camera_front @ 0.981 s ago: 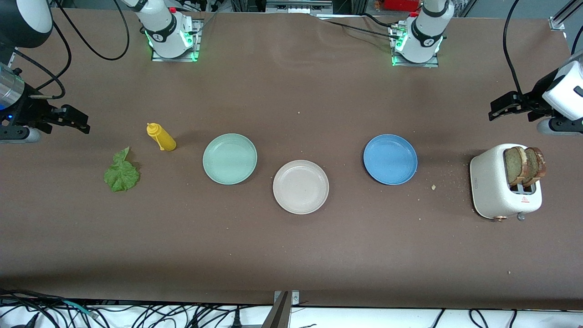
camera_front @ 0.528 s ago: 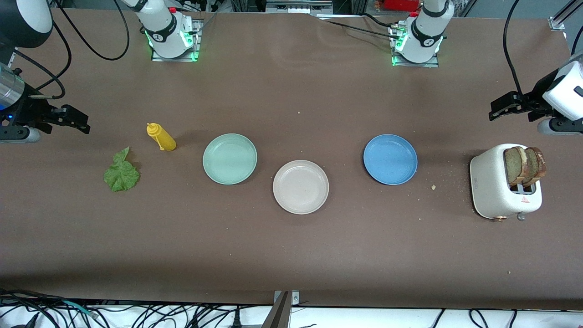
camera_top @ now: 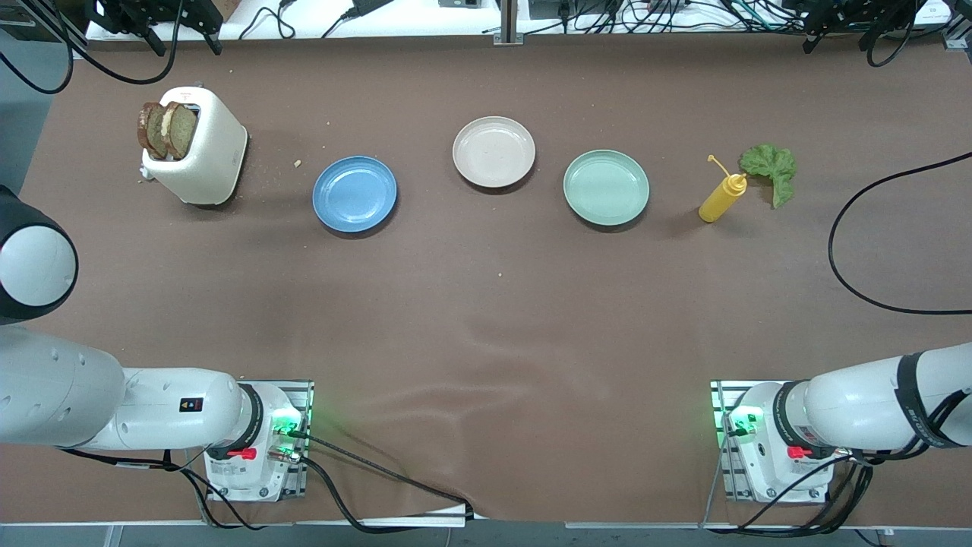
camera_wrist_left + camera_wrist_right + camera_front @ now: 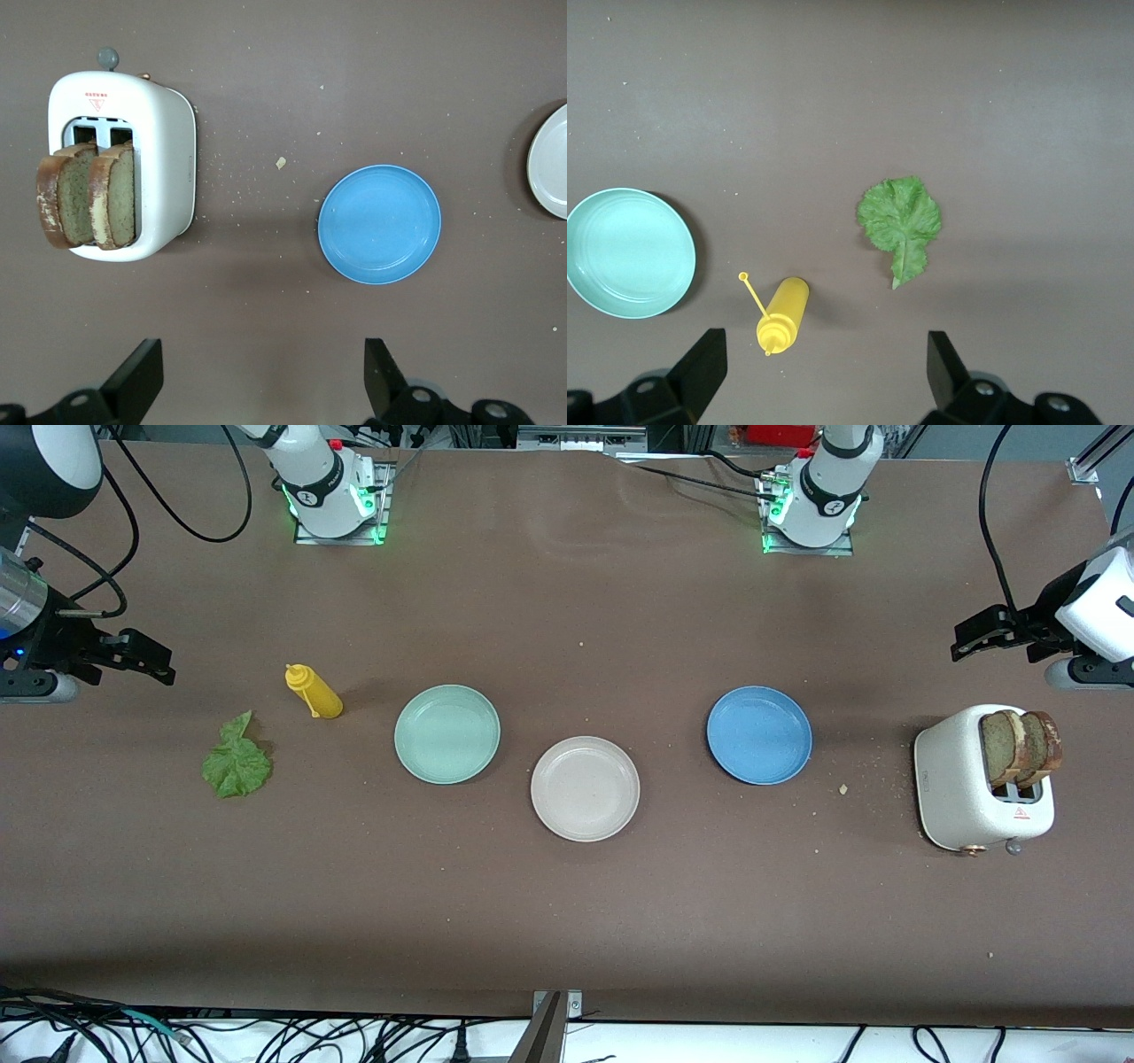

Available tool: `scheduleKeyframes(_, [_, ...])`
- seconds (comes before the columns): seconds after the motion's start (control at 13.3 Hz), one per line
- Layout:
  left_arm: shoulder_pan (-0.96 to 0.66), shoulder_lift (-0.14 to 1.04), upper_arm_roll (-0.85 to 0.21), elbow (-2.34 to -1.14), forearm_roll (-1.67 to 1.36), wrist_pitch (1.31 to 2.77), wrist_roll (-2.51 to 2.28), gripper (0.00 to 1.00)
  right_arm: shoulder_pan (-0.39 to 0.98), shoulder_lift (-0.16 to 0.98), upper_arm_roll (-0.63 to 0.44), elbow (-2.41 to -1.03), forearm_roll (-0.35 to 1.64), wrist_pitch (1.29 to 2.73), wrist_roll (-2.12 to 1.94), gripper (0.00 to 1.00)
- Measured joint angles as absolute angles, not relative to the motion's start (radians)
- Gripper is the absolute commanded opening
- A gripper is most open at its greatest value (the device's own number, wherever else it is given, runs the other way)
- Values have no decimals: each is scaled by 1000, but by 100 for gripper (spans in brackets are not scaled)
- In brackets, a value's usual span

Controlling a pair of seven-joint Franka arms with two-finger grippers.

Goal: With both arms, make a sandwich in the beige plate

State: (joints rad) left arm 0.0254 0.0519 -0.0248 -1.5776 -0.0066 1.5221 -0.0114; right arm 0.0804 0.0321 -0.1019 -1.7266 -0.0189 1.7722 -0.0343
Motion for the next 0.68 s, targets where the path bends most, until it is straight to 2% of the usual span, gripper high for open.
scheduleKeyframes(0.68, [25, 103, -27, -1579, -7, 1520, -11, 100, 80, 32, -102, -1727, -19, 1772, -34, 100])
